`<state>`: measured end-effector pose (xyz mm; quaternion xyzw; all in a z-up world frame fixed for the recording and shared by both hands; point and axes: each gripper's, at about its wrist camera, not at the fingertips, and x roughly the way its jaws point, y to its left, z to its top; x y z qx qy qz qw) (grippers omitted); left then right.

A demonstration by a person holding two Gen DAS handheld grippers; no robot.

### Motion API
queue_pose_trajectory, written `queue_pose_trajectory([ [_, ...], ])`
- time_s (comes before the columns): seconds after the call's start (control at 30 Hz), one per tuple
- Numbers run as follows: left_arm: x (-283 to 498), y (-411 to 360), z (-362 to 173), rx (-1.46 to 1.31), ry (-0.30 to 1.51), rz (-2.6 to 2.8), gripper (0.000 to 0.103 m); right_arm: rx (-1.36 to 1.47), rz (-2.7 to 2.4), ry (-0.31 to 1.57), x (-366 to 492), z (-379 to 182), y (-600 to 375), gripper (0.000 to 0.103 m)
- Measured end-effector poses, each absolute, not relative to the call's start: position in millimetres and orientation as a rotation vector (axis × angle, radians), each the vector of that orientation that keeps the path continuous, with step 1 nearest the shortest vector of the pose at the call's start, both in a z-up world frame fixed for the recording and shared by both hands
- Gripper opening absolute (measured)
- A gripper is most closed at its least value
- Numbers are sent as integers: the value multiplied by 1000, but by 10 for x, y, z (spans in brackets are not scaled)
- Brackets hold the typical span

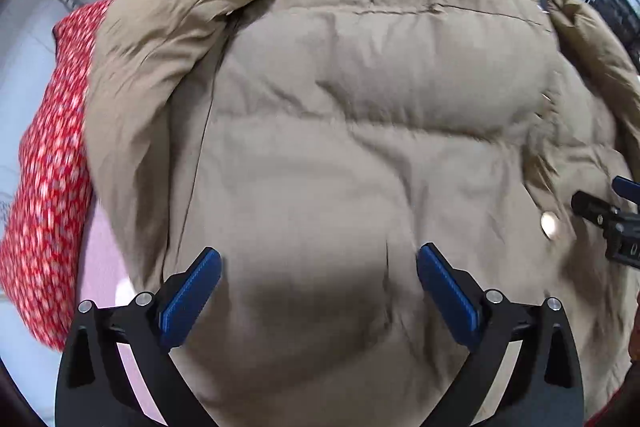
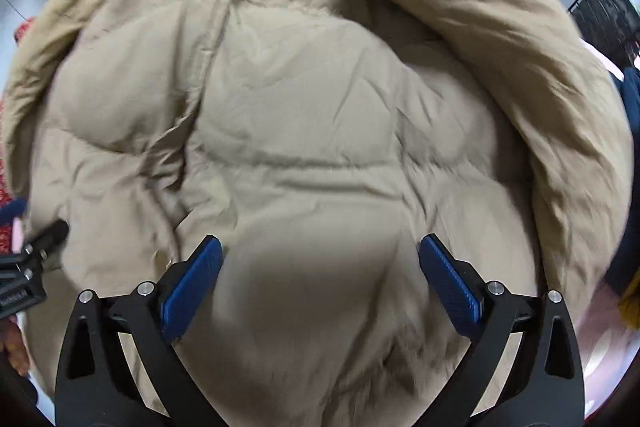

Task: Fold large clothes
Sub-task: 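Lay the jacket flat, front up, smoothing it with both tools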

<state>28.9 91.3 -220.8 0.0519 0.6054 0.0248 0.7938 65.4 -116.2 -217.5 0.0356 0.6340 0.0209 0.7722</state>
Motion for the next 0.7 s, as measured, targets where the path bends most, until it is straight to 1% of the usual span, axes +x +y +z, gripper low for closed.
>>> queue_pose_trajectory([
  [0.17,-81,993,-2124,108,1299,72,97,22,-18,1260,488,-1894,-1349,97],
  [0.27,-227,960,-2102,128,1308,79,97,-62,-82,1179,610,-1725,-1544,97],
  [0.33,-280,940,-2052,134,1306,76,97,-99,-110,1164,755,-1617,-1641,97],
  [0.47,-162,861,-1918,152,1288,74,97,-167,-170,1169,999,-1680,-1866,97],
  [0.57,-131,787,-1824,167,1276,74,97,-225,-170,1162,1173,-1806,-1839,97],
  [0.6,-87,764,-1810,170,1275,74,97,-254,-167,1169,1231,-1826,-1834,96],
  [0.7,-95,722,-1812,177,1278,78,97,-344,-151,1189,1356,-1941,-1711,79],
])
